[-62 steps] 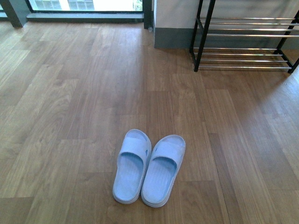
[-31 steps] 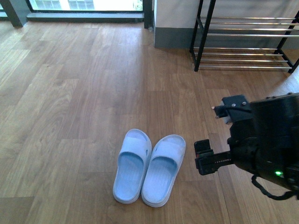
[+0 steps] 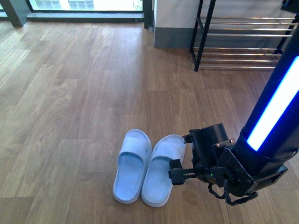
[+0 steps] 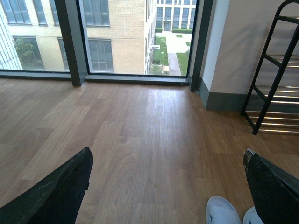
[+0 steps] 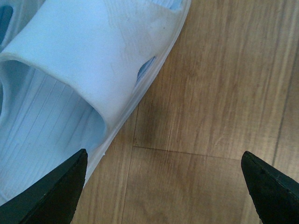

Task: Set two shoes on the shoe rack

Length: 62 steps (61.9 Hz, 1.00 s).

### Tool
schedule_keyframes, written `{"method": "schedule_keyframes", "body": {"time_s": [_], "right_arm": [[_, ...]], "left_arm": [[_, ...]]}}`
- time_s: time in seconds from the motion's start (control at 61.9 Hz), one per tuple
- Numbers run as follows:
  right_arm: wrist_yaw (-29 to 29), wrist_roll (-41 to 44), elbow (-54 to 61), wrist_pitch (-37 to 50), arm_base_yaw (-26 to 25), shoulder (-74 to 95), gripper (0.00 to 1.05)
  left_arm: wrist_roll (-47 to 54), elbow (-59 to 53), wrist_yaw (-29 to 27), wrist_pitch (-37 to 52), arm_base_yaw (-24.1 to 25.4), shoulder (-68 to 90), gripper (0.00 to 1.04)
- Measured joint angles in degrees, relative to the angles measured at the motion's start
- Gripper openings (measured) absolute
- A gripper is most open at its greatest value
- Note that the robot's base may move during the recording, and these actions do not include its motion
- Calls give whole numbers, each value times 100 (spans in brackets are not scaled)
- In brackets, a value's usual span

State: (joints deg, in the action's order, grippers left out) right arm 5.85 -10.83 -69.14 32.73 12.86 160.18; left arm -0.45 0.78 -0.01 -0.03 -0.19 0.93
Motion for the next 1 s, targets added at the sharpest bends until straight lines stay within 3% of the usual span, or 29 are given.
{"method": "schedule_keyframes", "body": {"time_s": [0.469, 0.808, 1.002], "right_arm": [[219, -275, -1552, -437, -105, 986, 95], [98, -358, -1676, -350, -155, 1010, 32], [144, -455, -1600, -260, -160, 994, 4]], "left_arm": [[0, 0, 0, 0, 0, 0, 95], [0, 0, 0, 0, 0, 0, 95], [0, 0, 0, 0, 0, 0, 95]]}}
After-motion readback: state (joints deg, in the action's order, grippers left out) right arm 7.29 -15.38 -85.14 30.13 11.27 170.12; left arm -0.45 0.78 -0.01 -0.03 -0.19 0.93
